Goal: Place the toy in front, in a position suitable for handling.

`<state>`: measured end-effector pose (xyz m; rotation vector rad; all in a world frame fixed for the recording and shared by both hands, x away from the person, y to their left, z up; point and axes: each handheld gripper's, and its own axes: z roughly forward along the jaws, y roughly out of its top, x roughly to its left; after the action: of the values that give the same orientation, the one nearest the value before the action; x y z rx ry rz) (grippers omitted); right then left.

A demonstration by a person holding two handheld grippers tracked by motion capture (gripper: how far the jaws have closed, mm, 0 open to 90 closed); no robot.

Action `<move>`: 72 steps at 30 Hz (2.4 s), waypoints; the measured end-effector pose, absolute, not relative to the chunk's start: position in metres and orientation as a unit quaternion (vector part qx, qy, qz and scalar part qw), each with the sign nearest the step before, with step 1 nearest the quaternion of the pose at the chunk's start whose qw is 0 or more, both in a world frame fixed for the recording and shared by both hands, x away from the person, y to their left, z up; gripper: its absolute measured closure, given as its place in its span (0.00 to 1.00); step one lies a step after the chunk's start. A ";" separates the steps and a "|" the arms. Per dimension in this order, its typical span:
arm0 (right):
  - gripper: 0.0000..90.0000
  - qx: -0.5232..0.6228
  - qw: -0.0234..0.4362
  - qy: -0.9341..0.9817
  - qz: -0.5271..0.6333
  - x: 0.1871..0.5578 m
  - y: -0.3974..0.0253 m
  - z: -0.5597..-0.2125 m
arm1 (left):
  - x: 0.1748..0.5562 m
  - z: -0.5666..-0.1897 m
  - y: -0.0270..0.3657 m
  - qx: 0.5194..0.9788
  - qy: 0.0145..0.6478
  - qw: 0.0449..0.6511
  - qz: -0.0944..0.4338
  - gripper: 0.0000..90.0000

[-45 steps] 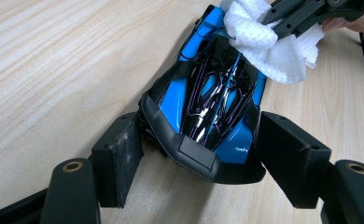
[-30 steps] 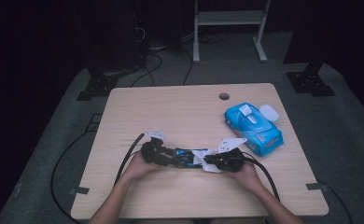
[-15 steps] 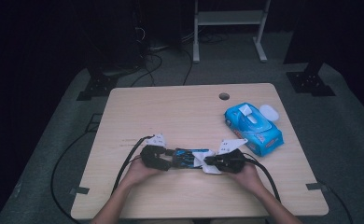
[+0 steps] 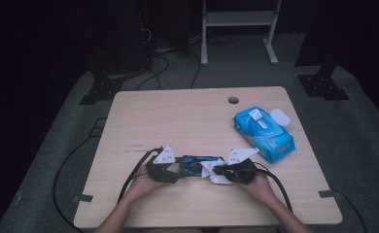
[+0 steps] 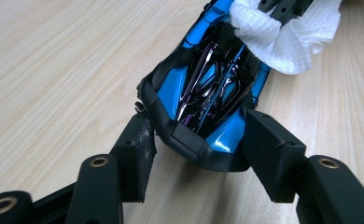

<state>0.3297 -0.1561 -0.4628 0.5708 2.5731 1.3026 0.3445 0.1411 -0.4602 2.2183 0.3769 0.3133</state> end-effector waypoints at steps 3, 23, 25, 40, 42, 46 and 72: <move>0.96 0.193 0.105 0.869 0.444 0.326 -0.156 -0.464 | 0.340 -0.460 0.141 0.884 0.145 0.422 0.139 0.52; 0.96 0.183 0.109 0.874 0.437 0.311 -0.156 -0.465 | 0.321 -0.462 0.146 0.877 0.128 0.430 0.172 0.63; 0.96 0.182 0.108 0.875 0.435 0.309 -0.155 -0.465 | 0.319 -0.462 0.147 0.876 0.126 0.432 0.172 0.63; 0.95 0.180 0.094 0.886 0.418 0.304 -0.154 -0.472 | 0.308 -0.457 0.148 0.885 0.103 0.426 0.160 0.63; 0.95 0.181 0.093 0.886 0.417 0.304 -0.154 -0.472 | 0.307 -0.458 0.148 0.884 0.103 0.427 0.158 0.63; 0.95 0.184 0.092 0.885 0.418 0.305 -0.156 -0.472 | 0.305 -0.458 0.148 0.885 0.097 0.428 0.154 0.63; 0.95 0.198 0.081 0.861 0.461 0.300 -0.176 -0.458 | 0.326 -0.464 0.134 0.884 0.117 0.441 0.102 0.52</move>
<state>0.3004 -0.1755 -0.4579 0.5922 2.5746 1.3764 0.3264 0.1337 -0.4636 2.1936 0.2911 0.2539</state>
